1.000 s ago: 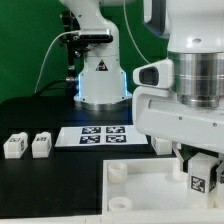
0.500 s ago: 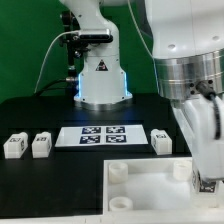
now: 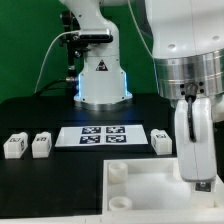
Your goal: Assemble one leg
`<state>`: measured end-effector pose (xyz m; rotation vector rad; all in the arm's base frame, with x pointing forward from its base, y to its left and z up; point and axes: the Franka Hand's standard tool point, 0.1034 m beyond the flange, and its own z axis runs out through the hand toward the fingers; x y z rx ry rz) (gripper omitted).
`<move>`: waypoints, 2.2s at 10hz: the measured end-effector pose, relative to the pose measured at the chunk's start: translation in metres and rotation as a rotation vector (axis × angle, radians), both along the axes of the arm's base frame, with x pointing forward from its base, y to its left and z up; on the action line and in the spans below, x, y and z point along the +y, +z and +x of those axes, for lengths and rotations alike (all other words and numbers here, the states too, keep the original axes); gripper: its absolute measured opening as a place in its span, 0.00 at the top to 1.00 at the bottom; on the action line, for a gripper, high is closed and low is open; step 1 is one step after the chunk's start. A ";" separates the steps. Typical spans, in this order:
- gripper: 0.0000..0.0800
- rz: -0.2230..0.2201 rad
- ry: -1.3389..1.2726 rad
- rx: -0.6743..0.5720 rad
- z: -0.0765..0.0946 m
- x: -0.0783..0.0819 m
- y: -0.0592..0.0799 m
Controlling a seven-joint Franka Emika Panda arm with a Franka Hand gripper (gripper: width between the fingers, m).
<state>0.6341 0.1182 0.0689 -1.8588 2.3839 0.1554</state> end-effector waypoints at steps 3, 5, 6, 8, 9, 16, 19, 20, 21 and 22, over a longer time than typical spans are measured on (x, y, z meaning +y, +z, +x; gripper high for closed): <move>0.20 -0.020 0.348 -0.057 -0.005 0.012 -0.003; 0.19 -0.028 0.534 -0.082 -0.006 0.014 -0.004; 0.19 -0.032 0.627 -0.095 -0.006 0.013 -0.004; 0.19 -0.037 0.781 -0.117 -0.006 0.012 -0.004; 0.19 -0.064 1.040 -0.141 -0.006 0.009 -0.005; 0.19 -0.151 1.716 -0.223 0.004 -0.007 -0.004; 0.57 -0.149 1.662 -0.219 0.004 -0.007 -0.004; 0.64 -0.149 1.662 -0.219 0.004 -0.007 -0.004; 0.64 -0.146 1.569 -0.211 0.004 -0.007 -0.004; 0.64 -0.141 1.478 -0.201 0.004 -0.007 -0.004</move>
Offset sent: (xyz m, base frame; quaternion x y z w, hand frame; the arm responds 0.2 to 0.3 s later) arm -0.0219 0.0126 0.0018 0.0012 0.0371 -0.2442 0.9690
